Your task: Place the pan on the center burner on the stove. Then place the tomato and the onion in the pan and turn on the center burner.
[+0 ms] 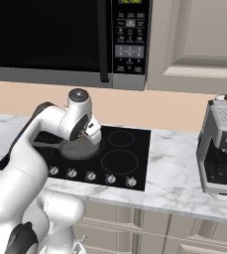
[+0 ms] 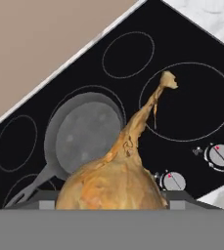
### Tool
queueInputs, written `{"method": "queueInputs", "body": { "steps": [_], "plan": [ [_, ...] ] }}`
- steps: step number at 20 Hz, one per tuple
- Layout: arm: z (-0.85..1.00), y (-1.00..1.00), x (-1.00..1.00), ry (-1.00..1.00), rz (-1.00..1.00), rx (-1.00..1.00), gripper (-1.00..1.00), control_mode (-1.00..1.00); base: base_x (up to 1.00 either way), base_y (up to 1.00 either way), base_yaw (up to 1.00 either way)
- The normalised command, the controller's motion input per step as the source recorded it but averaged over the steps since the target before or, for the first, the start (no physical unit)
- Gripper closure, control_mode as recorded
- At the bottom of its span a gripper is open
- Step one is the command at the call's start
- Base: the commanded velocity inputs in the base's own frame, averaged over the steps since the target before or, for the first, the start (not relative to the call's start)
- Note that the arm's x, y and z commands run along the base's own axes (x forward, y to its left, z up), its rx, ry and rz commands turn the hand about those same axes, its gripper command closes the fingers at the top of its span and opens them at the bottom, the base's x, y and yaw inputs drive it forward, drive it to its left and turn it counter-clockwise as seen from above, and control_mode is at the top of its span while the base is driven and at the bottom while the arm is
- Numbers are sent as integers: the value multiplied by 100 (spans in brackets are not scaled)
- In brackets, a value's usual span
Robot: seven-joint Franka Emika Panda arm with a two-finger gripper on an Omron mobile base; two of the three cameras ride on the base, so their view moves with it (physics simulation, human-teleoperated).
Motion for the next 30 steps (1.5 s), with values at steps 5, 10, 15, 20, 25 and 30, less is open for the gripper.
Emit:
{"method": "queueInputs", "body": {
  "steps": [5,10,15,20,25,30],
  "plan": [
    [-25,10,19,-9,6,-3,100,-100,0,0,0],
    [-19,13,27,-3,5,-4,100,-100,0,0,0],
    [-18,14,30,0,3,-5,100,-100,0,0,0],
    [-18,14,17,0,1,-6,100,-100,0,0,0],
    [-20,15,7,0,0,-5,100,-100,0,0,0],
    [-12,13,6,0,1,-2,100,-100,0,0,0]
  ]
}}
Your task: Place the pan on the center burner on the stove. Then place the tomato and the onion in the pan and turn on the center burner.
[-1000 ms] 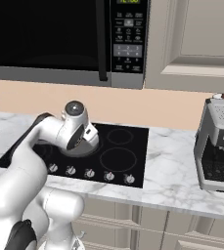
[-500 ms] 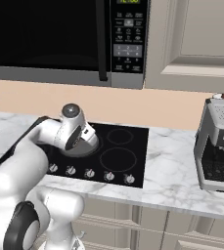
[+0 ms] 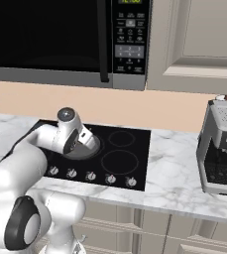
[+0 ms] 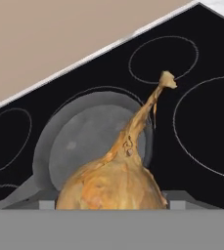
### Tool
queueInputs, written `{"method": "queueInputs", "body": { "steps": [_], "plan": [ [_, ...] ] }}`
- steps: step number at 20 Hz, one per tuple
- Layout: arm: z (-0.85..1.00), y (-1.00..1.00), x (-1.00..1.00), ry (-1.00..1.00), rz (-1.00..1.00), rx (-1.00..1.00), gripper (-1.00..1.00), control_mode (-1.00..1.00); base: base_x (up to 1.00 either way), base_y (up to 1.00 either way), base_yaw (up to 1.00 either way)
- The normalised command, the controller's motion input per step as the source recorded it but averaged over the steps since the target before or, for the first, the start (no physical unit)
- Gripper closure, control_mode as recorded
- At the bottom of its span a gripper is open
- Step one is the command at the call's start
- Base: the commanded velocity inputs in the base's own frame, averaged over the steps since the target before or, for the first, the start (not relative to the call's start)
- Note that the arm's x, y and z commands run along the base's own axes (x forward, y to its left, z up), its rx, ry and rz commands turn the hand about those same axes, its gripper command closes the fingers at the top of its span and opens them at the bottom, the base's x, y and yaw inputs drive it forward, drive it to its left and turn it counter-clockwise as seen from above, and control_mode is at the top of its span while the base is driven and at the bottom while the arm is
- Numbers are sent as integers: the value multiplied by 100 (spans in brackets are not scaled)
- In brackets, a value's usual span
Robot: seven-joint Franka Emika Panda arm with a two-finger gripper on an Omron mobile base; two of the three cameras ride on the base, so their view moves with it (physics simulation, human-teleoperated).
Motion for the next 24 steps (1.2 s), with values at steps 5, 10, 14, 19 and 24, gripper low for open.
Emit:
{"method": "queueInputs", "body": {
  "steps": [5,10,14,19,24],
  "plan": [
    [-5,9,14,1,4,0,100,-100,0,0,0],
    [-9,11,20,3,4,0,100,-100,0,0,0],
    [-9,23,17,5,1,0,100,-100,0,0,0],
    [-11,23,24,6,1,0,100,-100,0,0,0],
    [-19,20,25,7,1,-1,100,-100,0,0,0]
  ]
}}
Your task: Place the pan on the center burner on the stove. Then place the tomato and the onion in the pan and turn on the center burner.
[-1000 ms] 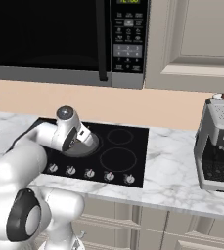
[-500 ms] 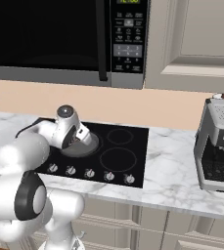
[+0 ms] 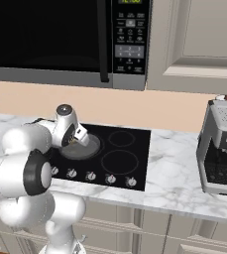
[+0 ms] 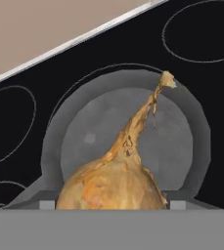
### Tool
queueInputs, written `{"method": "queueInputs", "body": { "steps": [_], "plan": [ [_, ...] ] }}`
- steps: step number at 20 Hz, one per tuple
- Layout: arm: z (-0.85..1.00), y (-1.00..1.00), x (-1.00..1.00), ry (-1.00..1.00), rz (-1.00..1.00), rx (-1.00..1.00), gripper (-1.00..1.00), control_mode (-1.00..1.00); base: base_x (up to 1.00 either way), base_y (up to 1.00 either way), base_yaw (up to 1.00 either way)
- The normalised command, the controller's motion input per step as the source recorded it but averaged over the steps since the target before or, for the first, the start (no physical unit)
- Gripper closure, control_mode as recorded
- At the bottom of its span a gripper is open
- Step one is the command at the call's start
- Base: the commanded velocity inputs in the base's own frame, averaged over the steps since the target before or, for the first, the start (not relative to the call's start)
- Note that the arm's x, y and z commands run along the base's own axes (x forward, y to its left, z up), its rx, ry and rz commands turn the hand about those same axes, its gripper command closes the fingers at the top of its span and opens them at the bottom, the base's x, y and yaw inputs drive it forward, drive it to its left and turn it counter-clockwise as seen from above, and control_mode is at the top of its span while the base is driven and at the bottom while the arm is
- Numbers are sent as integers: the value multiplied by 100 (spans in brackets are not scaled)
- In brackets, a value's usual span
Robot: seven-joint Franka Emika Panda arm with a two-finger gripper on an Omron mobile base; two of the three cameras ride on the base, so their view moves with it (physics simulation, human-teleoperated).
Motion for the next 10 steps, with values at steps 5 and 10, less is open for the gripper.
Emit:
{"method": "queueInputs", "body": {
  "steps": [5,10],
  "plan": [
    [-25,16,26,7,0,-2,100,-100,0,0,0],
    [-28,5,28,6,0,-1,100,-100,0,0,0]
  ]
}}
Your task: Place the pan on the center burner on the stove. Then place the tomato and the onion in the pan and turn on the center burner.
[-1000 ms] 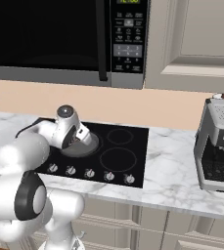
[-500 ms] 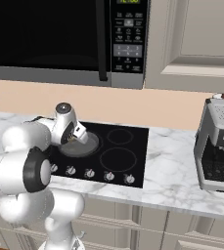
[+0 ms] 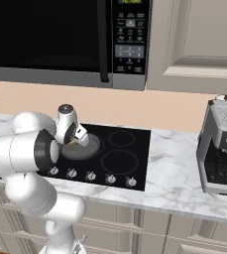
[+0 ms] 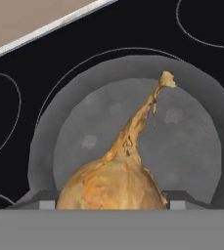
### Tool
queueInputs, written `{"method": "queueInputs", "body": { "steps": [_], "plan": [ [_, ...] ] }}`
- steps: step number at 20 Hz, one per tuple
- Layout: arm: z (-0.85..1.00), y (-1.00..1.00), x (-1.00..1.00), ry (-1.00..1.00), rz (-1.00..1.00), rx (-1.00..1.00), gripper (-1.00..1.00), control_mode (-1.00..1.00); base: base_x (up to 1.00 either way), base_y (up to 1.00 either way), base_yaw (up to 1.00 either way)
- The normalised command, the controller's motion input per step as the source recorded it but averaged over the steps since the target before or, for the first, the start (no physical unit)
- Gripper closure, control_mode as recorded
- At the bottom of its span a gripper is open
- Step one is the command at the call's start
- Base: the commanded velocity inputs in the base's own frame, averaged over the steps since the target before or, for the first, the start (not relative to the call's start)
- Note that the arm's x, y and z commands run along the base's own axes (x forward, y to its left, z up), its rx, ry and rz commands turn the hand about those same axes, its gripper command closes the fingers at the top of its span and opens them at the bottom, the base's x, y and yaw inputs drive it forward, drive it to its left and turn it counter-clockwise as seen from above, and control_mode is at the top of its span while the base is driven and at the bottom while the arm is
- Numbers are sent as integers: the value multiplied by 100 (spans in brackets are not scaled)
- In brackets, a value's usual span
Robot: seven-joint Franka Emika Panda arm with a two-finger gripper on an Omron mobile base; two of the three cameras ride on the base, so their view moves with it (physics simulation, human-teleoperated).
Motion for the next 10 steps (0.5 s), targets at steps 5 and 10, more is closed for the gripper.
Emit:
{"method": "queueInputs", "body": {
  "steps": [5,10],
  "plan": [
    [-26,6,26,4,0,-2,100,-100,0,0,0],
    [-25,16,23,3,0,-3,100,-100,0,0,0]
  ]
}}
